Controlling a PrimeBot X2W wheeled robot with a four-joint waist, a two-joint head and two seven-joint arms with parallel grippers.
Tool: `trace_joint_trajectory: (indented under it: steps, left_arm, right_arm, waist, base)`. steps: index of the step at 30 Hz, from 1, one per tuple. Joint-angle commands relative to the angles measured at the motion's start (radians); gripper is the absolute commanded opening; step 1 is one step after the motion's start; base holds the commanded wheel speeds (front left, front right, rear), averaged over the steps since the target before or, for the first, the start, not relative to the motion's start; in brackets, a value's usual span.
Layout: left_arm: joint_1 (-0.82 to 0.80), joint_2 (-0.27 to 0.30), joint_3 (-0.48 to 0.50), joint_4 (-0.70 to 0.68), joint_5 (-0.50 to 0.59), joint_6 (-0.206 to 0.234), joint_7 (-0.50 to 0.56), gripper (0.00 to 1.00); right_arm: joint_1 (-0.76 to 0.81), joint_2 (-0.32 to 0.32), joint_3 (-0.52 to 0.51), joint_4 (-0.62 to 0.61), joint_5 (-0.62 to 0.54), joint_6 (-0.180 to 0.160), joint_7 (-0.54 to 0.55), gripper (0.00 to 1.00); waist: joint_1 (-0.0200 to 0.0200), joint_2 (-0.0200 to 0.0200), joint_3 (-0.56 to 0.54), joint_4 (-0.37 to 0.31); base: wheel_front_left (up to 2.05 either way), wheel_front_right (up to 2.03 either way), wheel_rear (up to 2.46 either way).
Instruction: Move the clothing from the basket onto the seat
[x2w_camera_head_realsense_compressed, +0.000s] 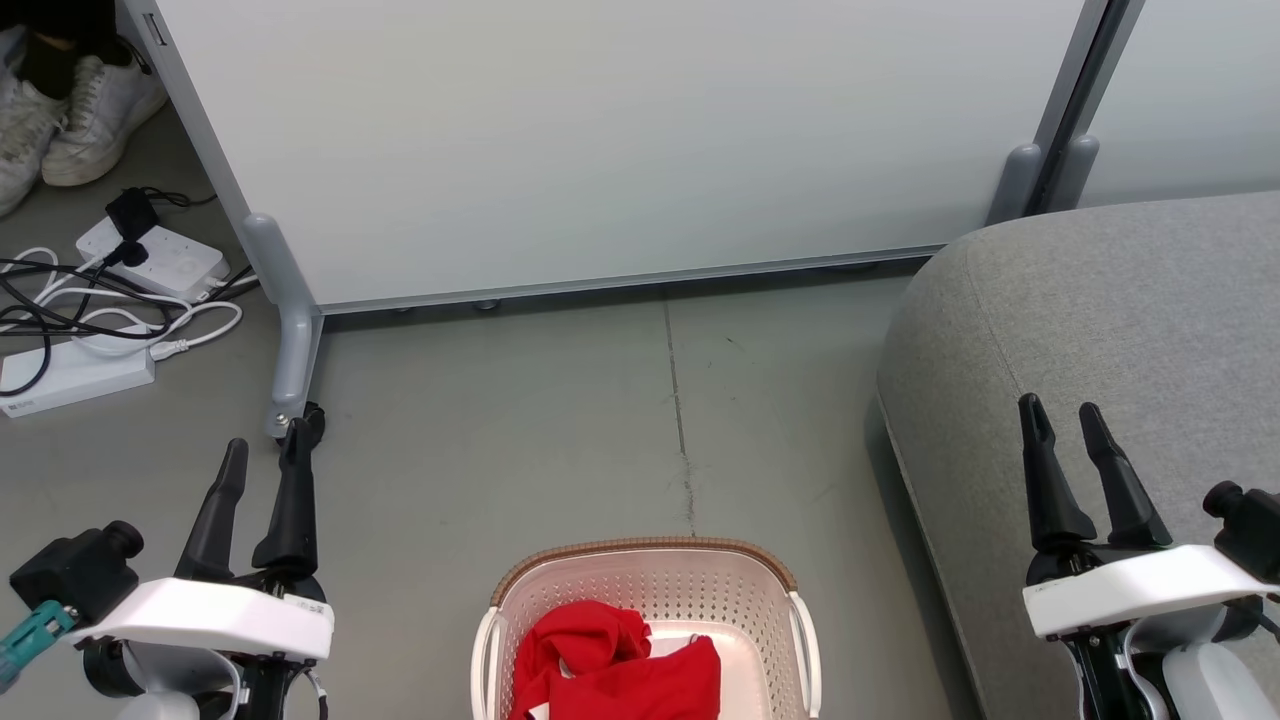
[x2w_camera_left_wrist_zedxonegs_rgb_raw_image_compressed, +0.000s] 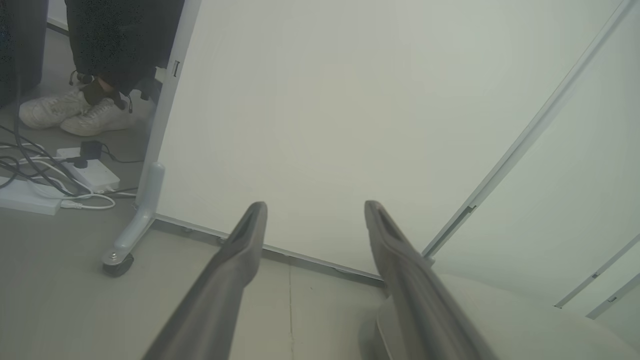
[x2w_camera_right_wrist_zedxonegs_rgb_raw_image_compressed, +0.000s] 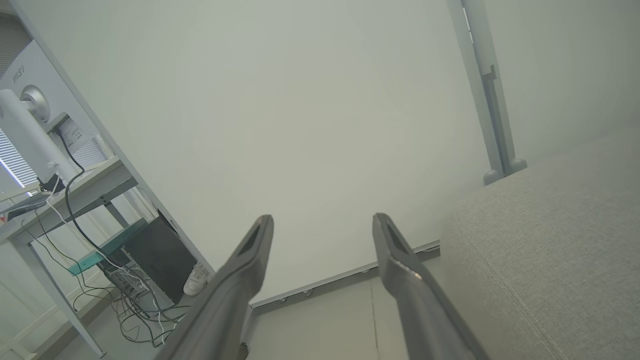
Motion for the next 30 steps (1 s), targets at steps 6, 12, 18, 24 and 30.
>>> trace_joint_trajectory:
  steps: [6,12,18,24,30]
  left_arm:
    - [-0.011,0.015,-0.025,-0.003,0.101,0.015,-0.029,1.00]
    - [-0.003,0.018,-0.045,0.009,0.172,0.024,-0.050,1.00]
    - [0.002,0.017,-0.070,0.022,0.238,0.028,-0.071,1.00]
    - [0.002,0.017,-0.087,0.041,0.284,0.028,-0.087,1.00]
    - [0.002,0.010,-0.102,0.081,0.336,0.034,-0.108,1.00]
  right_arm:
    - [-0.036,-0.014,-0.013,0.018,-0.105,0.004,-0.011,1.00]
    - [-0.044,-0.015,-0.021,0.044,-0.182,0.004,-0.016,1.00]
    - [-0.051,-0.015,-0.022,0.069,-0.249,0.005,-0.022,1.00]
    - [-0.058,-0.013,-0.026,0.090,-0.293,0.005,-0.027,1.00]
    - [-0.058,-0.006,-0.025,0.119,-0.333,0.005,-0.031,1.00]
  waist:
    - [0.0000,0.0000,0.000,0.001]
    - [0.0000,0.0000,-0.002,0.004]
    - [0.0000,0.0000,-0.002,0.005]
    - [0.0000,0.0000,-0.001,0.007]
    - [0.0000,0.0000,-0.001,0.009]
  base:
    - [0.00,0.00,0.00]
    - [0.00,0.00,0.00]
    - [0.00,0.00,0.00]
    - [0.00,0.00,0.00]
    - [0.00,0.00,0.00]
